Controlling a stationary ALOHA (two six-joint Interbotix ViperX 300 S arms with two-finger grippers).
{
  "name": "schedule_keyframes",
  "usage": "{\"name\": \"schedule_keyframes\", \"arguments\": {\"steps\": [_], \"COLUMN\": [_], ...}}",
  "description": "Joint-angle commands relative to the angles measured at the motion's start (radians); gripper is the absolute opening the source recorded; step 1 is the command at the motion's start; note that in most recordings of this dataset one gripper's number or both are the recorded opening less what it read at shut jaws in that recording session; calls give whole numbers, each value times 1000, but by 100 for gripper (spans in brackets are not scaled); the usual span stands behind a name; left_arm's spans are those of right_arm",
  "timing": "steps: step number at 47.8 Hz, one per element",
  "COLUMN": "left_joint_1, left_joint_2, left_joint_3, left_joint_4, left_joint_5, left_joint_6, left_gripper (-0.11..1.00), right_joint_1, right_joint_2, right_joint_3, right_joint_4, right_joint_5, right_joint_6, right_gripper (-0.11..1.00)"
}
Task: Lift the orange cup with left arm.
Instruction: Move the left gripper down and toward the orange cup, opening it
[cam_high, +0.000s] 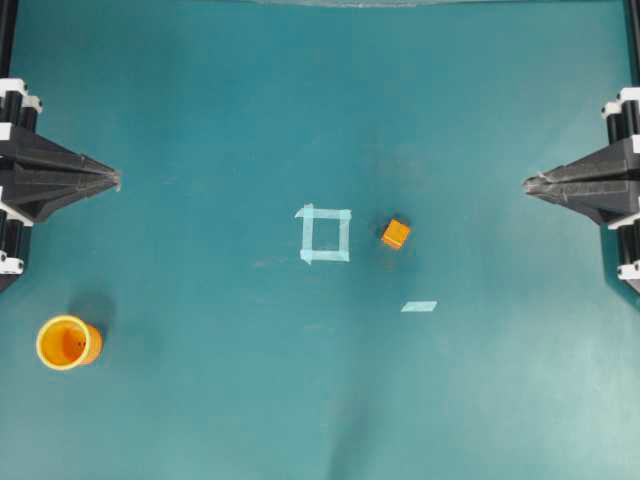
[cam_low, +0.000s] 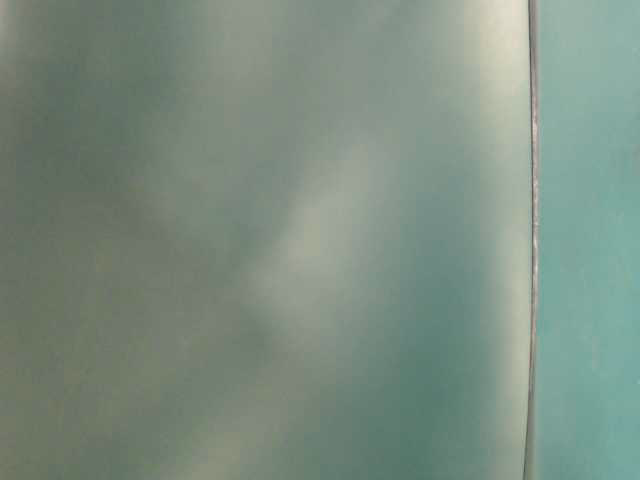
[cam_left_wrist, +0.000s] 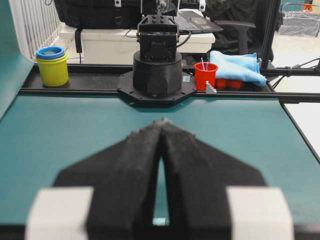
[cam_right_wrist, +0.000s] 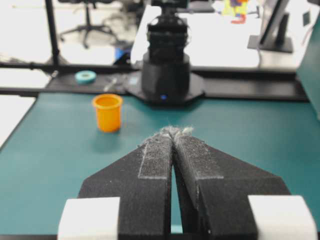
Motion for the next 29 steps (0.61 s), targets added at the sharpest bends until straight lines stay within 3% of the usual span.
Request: {"name": "schedule_keyframes", "arguments": {"steps": [1,5,29], "left_joint_1": [0,0,-2], "left_joint_2": [-3,-18,-209], "left_joint_3": [-26,-37,-80], "left_joint_4": [8,9,9], "left_joint_5": [40,95,540], "left_joint_6": [2,2,-15], "left_gripper": [-1,4,3], "right_joint_1": [0,2,0], "right_joint_2": [2,6,6], "right_joint_3": [-41,-52,-74], "right_joint_4": [0,0,-2], "right_joint_5": [-2,25,98], "right_joint_6": [-8,-9,-9], "right_gripper": [-1,0,0]}}
